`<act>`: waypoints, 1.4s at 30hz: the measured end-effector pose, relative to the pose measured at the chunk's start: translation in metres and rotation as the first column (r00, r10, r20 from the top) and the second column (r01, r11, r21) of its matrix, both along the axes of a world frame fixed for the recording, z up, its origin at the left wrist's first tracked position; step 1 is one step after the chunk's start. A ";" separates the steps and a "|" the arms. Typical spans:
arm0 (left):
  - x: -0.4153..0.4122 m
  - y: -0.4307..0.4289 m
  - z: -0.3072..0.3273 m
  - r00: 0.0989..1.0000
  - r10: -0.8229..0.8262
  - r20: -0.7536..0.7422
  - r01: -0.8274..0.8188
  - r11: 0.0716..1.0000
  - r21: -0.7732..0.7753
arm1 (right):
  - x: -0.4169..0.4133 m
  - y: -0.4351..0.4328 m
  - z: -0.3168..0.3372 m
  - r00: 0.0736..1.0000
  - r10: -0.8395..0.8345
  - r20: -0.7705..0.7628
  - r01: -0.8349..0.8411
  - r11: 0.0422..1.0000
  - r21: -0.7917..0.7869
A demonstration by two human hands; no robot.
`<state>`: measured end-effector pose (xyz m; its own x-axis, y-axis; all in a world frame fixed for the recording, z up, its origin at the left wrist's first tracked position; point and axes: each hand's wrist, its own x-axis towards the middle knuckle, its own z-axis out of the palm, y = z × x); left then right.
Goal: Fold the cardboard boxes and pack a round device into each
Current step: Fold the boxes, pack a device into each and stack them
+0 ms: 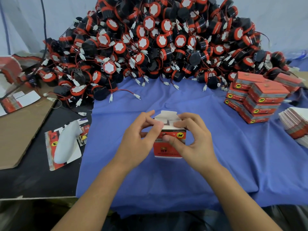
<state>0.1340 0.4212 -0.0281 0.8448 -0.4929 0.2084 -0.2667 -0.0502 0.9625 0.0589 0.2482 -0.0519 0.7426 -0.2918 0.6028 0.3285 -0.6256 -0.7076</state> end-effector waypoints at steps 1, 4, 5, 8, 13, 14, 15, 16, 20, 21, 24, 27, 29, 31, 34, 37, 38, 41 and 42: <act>-0.002 -0.002 0.004 0.998 0.012 -0.067 -0.015 0.999 -0.043 | -0.001 0.001 0.002 1.000 -0.006 0.013 0.006 1.000 -0.022; -0.009 -0.009 0.015 0.951 0.120 -0.286 -0.174 0.970 -0.171 | -0.005 0.008 0.004 0.999 -0.006 0.038 0.008 0.999 -0.046; -0.011 -0.011 0.019 0.922 0.135 -0.364 -0.223 0.952 -0.210 | -0.006 0.011 0.005 0.999 -0.002 0.043 0.004 0.999 -0.047; -0.013 -0.015 0.024 0.842 0.011 -0.540 -0.234 0.909 -0.346 | -0.011 0.018 0.008 0.998 -0.014 0.053 0.014 1.000 -0.009; -0.021 -0.018 0.022 0.876 -0.012 -0.483 -0.194 0.907 -0.373 | -0.021 0.037 0.014 0.981 0.192 0.027 -0.184 0.879 0.440; -0.021 -0.017 0.023 0.894 0.018 -0.448 -0.199 0.911 -0.360 | -0.022 0.040 0.015 0.970 0.241 0.030 -0.221 0.823 0.524; -0.022 -0.017 0.025 0.906 0.035 -0.422 -0.200 0.914 -0.354 | -0.022 0.041 0.016 0.968 0.251 0.019 -0.215 0.785 0.582; -0.022 -0.017 0.027 0.922 0.044 -0.385 -0.187 0.921 -0.342 | -0.022 0.042 0.018 0.974 0.227 -0.003 -0.178 0.772 0.610; -0.034 -0.018 0.032 0.990 0.076 -0.118 -0.099 0.974 -0.204 | -0.017 0.047 0.022 0.994 0.080 -0.080 -0.012 0.778 0.628; -0.037 -0.019 0.033 0.993 0.087 -0.080 -0.101 0.977 -0.190 | -0.017 0.049 0.022 0.995 0.070 -0.073 -0.007 0.769 0.639; -0.041 -0.020 0.036 0.992 0.123 -0.020 -0.125 0.976 -0.181 | -0.018 0.053 0.024 0.996 0.082 -0.017 -0.048 0.722 0.691; -0.044 -0.022 0.034 0.992 0.128 0.015 -0.123 0.977 -0.175 | -0.019 0.054 0.026 0.996 0.088 0.004 -0.065 0.696 0.716; -0.047 -0.024 0.031 0.992 0.124 -0.013 -0.124 0.973 -0.196 | -0.019 0.053 0.027 0.998 0.059 -0.018 -0.030 0.711 0.702; -0.047 -0.025 0.028 0.992 0.110 -0.063 -0.121 0.967 -0.226 | -0.018 0.052 0.028 0.999 0.025 -0.045 0.012 0.739 0.674; -0.049 -0.027 0.022 0.990 0.097 -0.104 -0.120 0.962 -0.243 | -0.017 0.052 0.029 0.996 -0.004 -0.084 0.057 0.772 0.633; -0.048 -0.027 0.016 0.988 0.101 -0.112 -0.127 0.961 -0.246 | -0.018 0.052 0.030 0.996 0.008 -0.089 0.051 0.767 0.639; -0.047 -0.027 0.015 0.988 0.108 -0.107 -0.132 0.962 -0.241 | -0.018 0.051 0.031 0.996 0.006 -0.090 0.054 0.762 0.645; -0.046 -0.027 0.015 0.985 0.106 -0.134 -0.140 0.949 -0.284 | -0.020 0.048 0.034 0.996 -0.056 -0.070 0.089 0.752 0.654; -0.046 -0.027 0.016 0.983 0.086 -0.165 -0.133 0.943 -0.304 | -0.020 0.048 0.035 0.995 -0.085 -0.051 0.097 0.745 0.660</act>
